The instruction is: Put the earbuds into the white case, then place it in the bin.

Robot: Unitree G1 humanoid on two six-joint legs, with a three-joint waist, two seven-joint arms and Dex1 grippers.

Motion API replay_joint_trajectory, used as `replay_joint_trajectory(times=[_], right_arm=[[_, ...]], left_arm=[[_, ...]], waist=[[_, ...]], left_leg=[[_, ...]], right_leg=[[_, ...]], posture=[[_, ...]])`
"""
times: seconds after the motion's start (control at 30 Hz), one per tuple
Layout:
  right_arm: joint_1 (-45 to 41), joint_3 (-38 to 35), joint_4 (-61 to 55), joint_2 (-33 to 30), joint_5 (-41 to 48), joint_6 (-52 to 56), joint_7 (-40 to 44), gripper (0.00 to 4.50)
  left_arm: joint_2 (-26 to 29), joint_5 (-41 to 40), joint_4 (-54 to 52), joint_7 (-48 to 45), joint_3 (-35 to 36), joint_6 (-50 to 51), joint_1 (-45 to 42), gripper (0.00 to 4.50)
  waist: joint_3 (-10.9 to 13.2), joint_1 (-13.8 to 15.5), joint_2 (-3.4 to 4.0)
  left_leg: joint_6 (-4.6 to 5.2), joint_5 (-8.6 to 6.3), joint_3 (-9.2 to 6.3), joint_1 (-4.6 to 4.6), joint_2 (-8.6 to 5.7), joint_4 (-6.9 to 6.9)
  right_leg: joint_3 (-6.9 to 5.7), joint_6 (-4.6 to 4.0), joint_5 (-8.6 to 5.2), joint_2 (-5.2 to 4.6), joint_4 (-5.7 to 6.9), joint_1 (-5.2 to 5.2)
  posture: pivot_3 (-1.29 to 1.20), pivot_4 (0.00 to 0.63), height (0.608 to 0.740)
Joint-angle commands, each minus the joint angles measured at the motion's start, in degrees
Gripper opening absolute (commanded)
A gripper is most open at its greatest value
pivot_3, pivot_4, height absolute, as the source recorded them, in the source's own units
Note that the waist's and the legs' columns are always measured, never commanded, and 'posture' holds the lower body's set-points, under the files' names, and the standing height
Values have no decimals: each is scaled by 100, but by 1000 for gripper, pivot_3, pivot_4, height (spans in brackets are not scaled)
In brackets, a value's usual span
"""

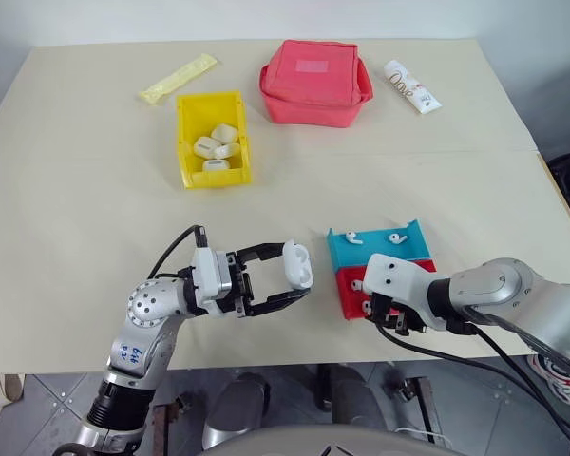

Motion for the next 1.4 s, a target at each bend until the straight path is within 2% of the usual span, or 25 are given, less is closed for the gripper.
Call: replay_joint_trajectory(times=[0.03, 1.37, 1.4], right_arm=[[-45, 27, -78, -73, -118, -99, 105, 1818], [88, 383, 220, 55, -794, -526, 456, 1818], [89, 382, 232, 65, -801, -528, 458, 1642]], left_arm=[[4, -18, -220, 51, 33, -58, -6, 2782], [133, -45, -485, 237, 62, 43, 141, 2782], [130, -41, -482, 244, 61, 44, 135, 2782]], waist=[[0, 1, 0], [2, -4, 2], [2, -4, 3]], left_leg=[[0, 0, 0, 0, 0, 0], [1, -1, -1, -2, 2, -3], [1, -1, -1, -2, 2, -3]], right_leg=[[0, 0, 0, 0, 0, 0], [-2, 1, 0, 0, -6, 0], [-2, 1, 0, 0, -6, 0]], posture=[[0, 150, 740], [0, 150, 740], [0, 150, 740]])
